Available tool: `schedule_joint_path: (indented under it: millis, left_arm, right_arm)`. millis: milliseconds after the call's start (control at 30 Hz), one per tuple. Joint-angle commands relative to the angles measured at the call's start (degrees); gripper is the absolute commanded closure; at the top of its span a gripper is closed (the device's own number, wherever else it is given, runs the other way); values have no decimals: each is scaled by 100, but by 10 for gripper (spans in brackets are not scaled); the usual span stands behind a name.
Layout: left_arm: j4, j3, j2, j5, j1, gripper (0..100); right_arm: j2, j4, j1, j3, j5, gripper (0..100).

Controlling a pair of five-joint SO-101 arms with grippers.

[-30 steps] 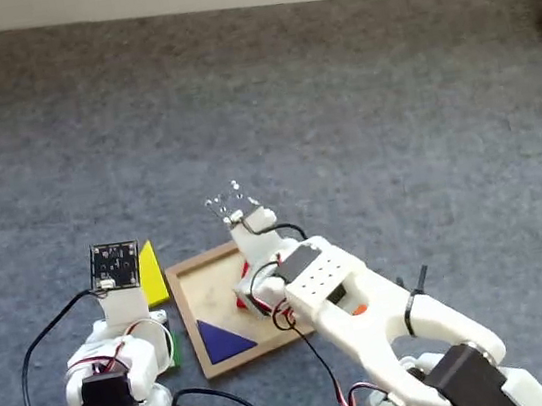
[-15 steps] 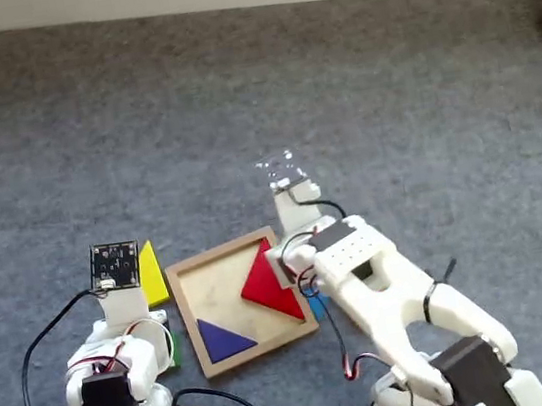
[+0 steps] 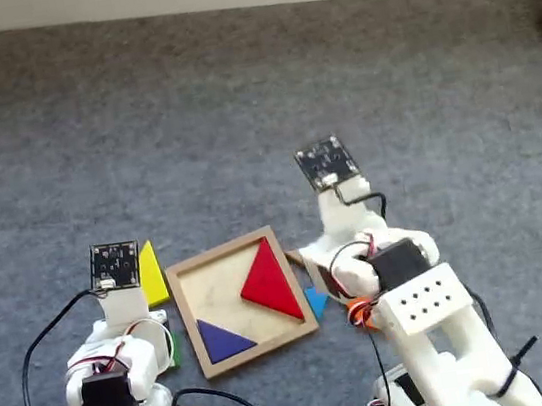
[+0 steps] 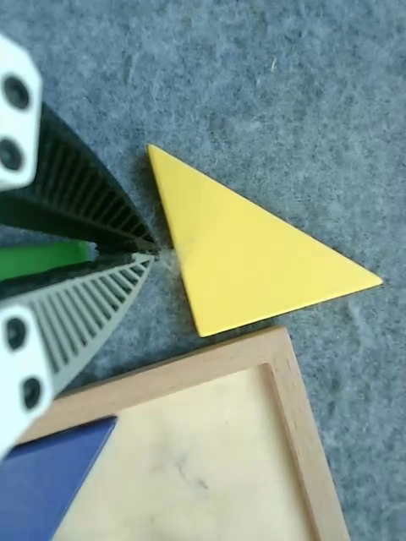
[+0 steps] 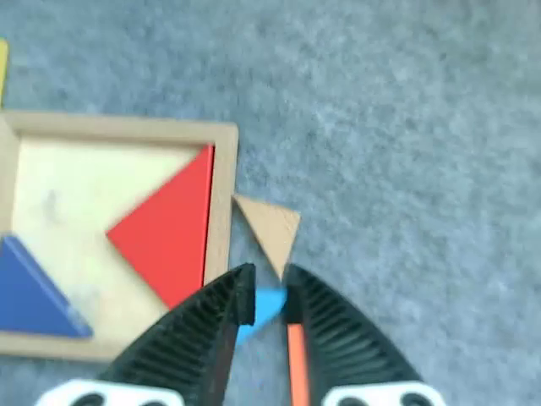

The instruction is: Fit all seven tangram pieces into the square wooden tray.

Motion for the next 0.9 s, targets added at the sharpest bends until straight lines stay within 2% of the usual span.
schedule_joint_path:
  millis: [0,300,467,600,733,867]
  left_arm:
    - [35,119,-40,-53,-66,993]
    - [35,119,-40,-53,-66,993]
    - [35,119,-40,-53,-66,993]
    - [35,119,-40,-53,-66,993]
    - [35,119,-40,-53,-66,993]
    - [35,119,-40,-53,-66,993]
  right_arm:
    - [-163,514,66,145,132,827]
    - [936,-189,84,857,141,827]
    - [1587,-549,497,875,149,827]
    - [1938,-716,655,892,536,827]
    - [2062,-681,655,892,563,830]
    - [2053,-681,664,866,571,920]
